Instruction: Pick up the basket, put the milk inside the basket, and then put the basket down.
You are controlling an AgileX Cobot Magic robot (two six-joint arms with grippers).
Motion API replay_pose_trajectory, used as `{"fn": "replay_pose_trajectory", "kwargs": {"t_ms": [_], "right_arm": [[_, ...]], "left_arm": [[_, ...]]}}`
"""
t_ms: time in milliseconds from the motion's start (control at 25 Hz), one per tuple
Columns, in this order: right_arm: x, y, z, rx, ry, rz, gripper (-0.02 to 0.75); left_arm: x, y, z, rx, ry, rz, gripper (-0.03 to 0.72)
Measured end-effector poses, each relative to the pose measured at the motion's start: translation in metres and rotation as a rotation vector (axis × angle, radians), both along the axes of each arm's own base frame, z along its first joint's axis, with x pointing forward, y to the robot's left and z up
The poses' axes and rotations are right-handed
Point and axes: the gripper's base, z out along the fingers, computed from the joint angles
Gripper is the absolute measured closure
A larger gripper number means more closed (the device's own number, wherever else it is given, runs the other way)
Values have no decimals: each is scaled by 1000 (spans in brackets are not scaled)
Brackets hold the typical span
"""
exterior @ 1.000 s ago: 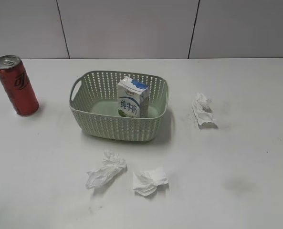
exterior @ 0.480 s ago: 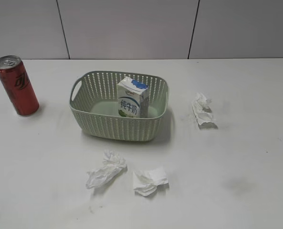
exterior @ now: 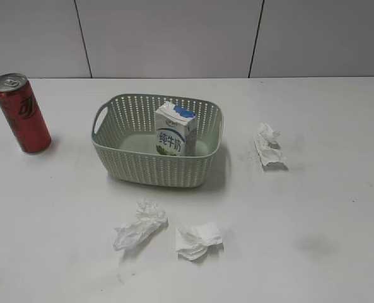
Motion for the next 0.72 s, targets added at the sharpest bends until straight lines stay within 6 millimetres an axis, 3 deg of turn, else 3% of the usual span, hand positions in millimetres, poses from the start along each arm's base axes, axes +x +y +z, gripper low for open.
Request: {"fn": "replay_pose_trajectory", "kwargs": {"t_ms": [720], "right_arm": [[1, 0, 1, 5, -13, -2, 165]], "left_arm": [[10, -4, -2, -2, -87, -23, 178]]}}
